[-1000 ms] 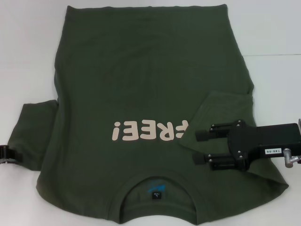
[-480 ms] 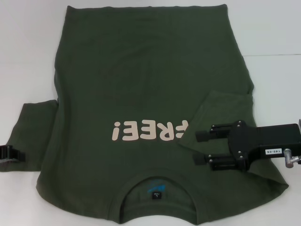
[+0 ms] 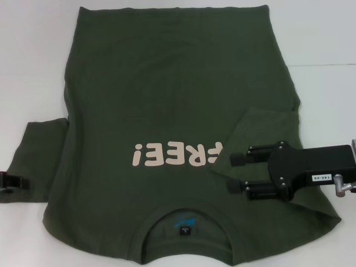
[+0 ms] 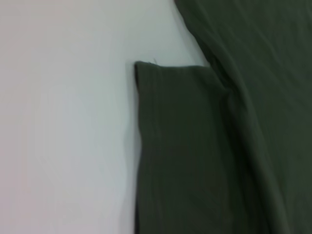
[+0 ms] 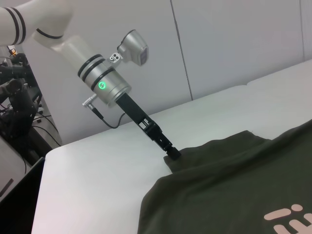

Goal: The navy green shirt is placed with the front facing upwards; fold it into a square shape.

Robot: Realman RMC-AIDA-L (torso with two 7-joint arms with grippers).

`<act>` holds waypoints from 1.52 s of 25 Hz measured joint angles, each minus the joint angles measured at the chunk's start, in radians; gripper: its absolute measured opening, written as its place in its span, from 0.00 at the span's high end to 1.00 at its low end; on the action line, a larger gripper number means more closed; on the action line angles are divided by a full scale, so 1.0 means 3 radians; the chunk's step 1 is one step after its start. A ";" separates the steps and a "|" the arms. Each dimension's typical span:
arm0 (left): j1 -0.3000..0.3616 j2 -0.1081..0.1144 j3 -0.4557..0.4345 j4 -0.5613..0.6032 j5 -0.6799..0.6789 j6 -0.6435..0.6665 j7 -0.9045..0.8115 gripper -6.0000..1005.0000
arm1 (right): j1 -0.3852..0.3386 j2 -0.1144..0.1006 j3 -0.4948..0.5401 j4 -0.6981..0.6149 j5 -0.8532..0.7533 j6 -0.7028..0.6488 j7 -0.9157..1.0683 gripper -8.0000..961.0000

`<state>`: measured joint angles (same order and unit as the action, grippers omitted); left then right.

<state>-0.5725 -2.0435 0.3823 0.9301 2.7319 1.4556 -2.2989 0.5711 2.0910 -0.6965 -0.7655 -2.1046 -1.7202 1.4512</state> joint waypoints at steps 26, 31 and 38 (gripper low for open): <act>0.0046 0.0001 -0.0030 0.0102 0.0059 0.0001 -0.0044 0.22 | 0.0030 -0.0001 -0.0023 0.0000 0.0000 0.0048 0.0015 0.30; 0.0065 0.0001 -0.0030 0.0116 0.0075 -0.0021 -0.0041 0.32 | 0.0034 -0.0001 -0.0030 0.0000 0.0000 0.0048 0.0017 0.30; 0.0072 0.0006 -0.0032 0.0130 0.0142 -0.0039 -0.0041 0.31 | 0.0053 -0.0001 -0.0031 0.0017 0.0000 0.0054 0.0020 0.30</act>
<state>-0.5508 -2.0418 0.3727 0.9691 2.7746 1.4439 -2.3113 0.5871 2.0908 -0.7057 -0.7604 -2.1047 -1.7041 1.4574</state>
